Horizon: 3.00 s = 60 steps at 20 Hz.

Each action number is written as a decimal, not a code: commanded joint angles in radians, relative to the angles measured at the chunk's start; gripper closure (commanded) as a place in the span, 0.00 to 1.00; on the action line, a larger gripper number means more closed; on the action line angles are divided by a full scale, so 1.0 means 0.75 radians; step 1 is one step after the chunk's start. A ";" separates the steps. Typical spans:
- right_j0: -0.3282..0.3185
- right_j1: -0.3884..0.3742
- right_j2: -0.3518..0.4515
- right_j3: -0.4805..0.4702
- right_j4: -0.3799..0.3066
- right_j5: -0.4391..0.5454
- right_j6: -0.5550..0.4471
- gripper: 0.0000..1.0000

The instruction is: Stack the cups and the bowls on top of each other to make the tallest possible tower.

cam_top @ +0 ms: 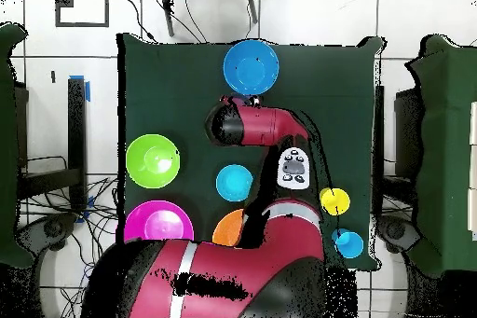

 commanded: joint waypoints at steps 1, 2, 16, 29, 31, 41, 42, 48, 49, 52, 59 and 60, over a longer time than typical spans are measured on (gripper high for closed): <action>0.005 0.127 0.144 0.025 -0.050 0.041 0.079 0.00; 0.008 0.127 0.140 0.026 -0.046 0.039 0.084 0.00; 0.019 0.123 0.128 0.027 -0.041 0.033 0.095 0.00; 0.014 0.117 0.142 0.025 -0.044 0.060 0.072 1.00; 0.019 0.115 0.137 0.026 -0.042 0.060 0.077 1.00; 0.029 0.111 0.128 0.024 -0.034 0.095 0.077 0.00; 0.029 0.111 0.127 0.026 -0.034 0.091 0.080 0.00; 0.022 0.108 0.133 0.024 -0.038 0.087 0.071 0.00; 0.020 0.107 0.140 0.025 -0.040 0.080 0.069 0.00; 0.026 0.083 0.130 0.045 -0.022 0.117 0.086 0.00; -0.004 -0.146 0.161 0.248 -0.004 0.258 0.052 0.00; -0.008 -0.182 0.166 0.273 0.000 0.284 0.044 0.00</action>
